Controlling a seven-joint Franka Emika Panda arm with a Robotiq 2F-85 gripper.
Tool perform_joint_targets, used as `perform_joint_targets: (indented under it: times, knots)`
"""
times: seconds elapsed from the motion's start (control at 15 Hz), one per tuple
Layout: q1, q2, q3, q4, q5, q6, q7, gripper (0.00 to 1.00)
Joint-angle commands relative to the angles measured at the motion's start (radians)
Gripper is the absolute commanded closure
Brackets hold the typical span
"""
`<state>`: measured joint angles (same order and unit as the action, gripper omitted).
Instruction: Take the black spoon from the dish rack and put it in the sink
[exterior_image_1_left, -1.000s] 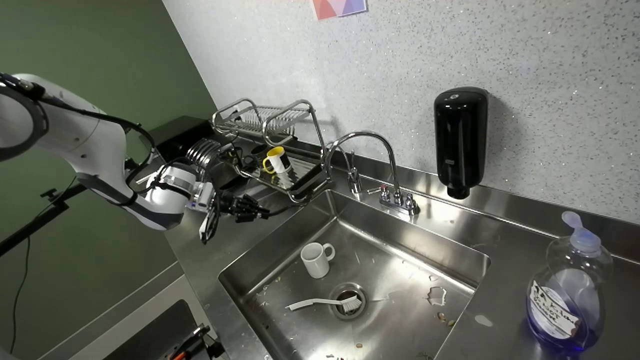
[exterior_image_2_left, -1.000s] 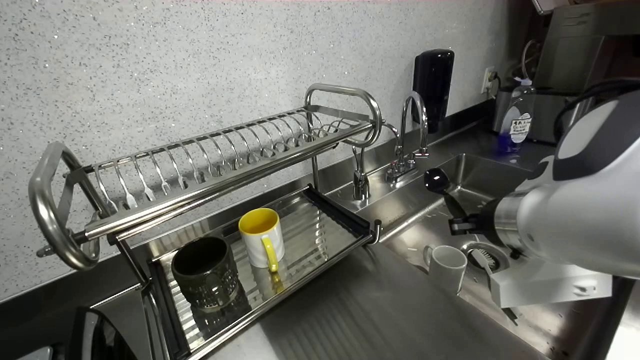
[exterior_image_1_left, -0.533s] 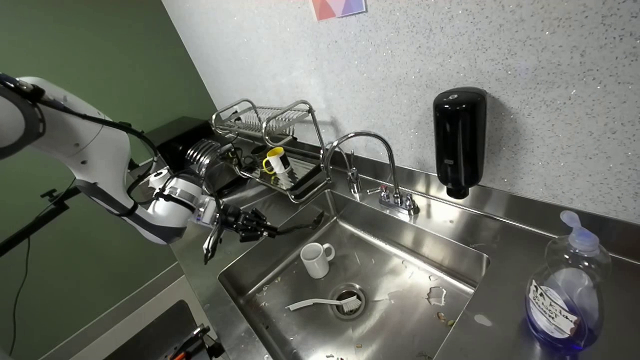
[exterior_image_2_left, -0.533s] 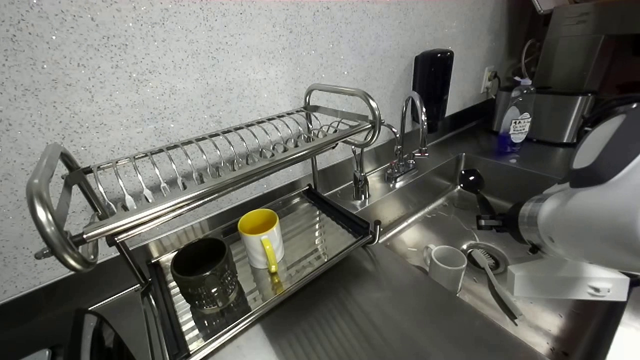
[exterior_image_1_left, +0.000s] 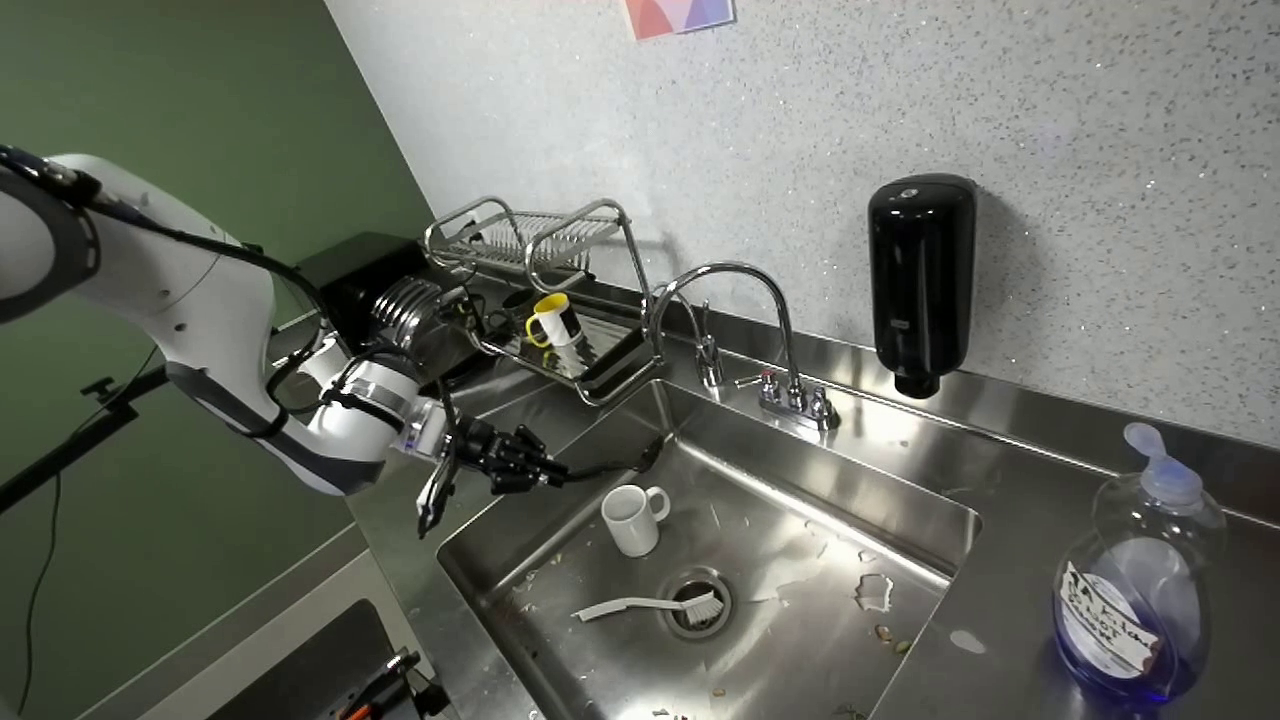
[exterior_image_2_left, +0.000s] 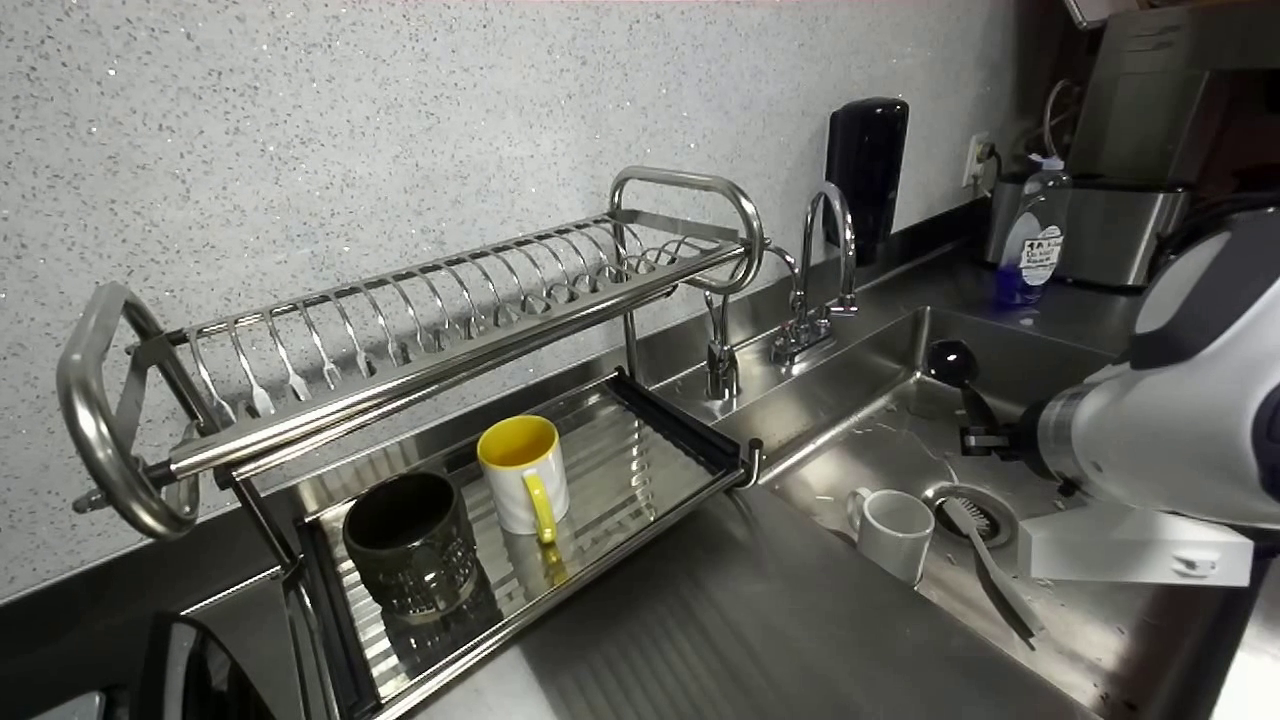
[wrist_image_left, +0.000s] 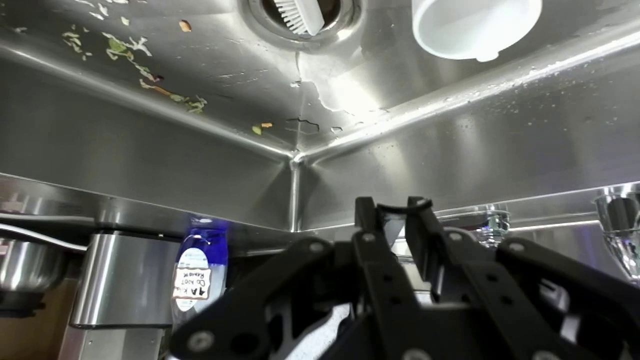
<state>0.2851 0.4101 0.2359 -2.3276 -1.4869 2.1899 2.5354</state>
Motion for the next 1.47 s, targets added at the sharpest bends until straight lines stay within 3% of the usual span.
perform_joint_targets:
  times: [0.0, 0.4, 0.73, 0.93, 1.0, 1.07, 1.27, 1.33, 1.4]
  knots:
    - [-0.094, -0.007, -0.047, -0.041, -0.114, 0.126, 0.013, 0.95]
    - [-0.257, 0.096, -0.131, 0.023, -0.335, 0.296, 0.018, 0.95]
    - [-0.356, 0.245, -0.139, 0.139, -0.418, 0.384, 0.000, 0.95]
    - [-0.420, 0.334, -0.127, 0.228, -0.538, 0.485, 0.009, 0.95]
    - [-0.393, 0.276, -0.120, 0.159, -0.478, 0.411, -0.004, 0.95]
    - [-0.389, 0.297, -0.136, 0.177, -0.489, 0.428, 0.004, 0.81]
    - [-0.393, 0.304, -0.133, 0.178, -0.489, 0.427, 0.003, 0.81]
    - [-0.392, 0.304, -0.129, 0.178, -0.489, 0.427, 0.003, 0.95]
    - [-0.411, 0.312, -0.122, 0.188, -0.487, 0.430, -0.029, 0.95]
